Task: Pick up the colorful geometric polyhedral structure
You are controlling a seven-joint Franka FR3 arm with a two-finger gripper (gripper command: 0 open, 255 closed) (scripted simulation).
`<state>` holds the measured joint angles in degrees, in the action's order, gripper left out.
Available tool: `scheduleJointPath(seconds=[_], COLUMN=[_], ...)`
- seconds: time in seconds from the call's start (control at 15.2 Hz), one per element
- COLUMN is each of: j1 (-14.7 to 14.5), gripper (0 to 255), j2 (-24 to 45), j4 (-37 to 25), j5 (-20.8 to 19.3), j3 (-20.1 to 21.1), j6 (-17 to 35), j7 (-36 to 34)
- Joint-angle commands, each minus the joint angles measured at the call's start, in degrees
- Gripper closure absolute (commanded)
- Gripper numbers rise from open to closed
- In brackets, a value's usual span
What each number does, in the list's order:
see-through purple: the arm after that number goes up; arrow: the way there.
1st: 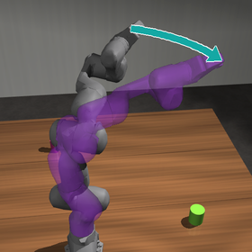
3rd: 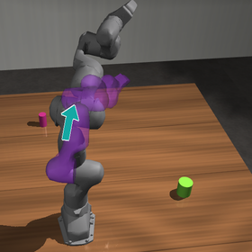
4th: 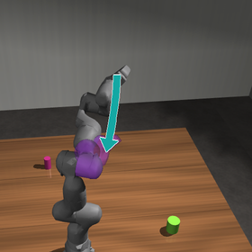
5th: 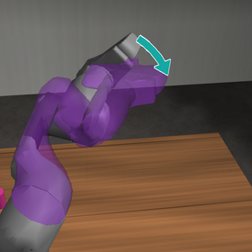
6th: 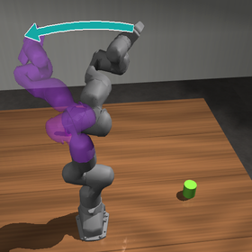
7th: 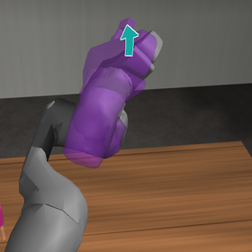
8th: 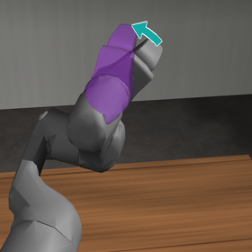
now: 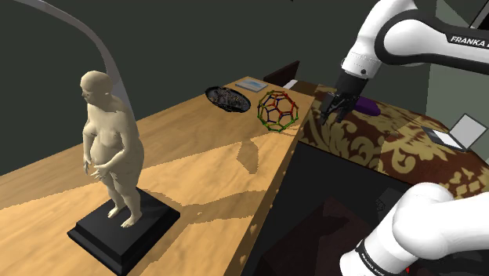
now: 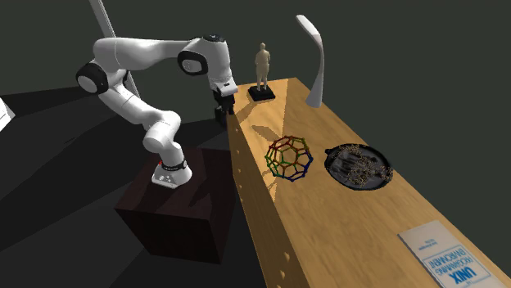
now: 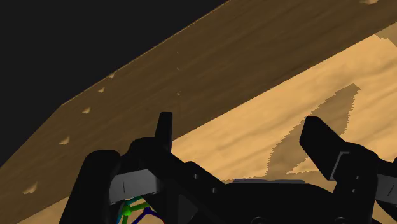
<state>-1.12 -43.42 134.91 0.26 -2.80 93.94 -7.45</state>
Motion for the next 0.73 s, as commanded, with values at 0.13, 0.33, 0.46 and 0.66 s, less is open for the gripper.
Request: scheduleJointPath(seconds=[0.13, 0.33, 0.46, 0.66], j1=[0.4, 0.9, 1.1, 1.4], gripper=[0, 0, 0, 0], j2=[4.7, 11.5, 15.9, 22.5], j4=[-3.1, -8.1, -11.6, -17.2], j5=[1.7, 4.4, 6.5, 10.0], j3=[-1.3, -3.4, -4.9, -7.3], j6=[1.6, 3.5, 4.5, 5.3], j7=[-0.9, -2.1, -2.6, -3.2])
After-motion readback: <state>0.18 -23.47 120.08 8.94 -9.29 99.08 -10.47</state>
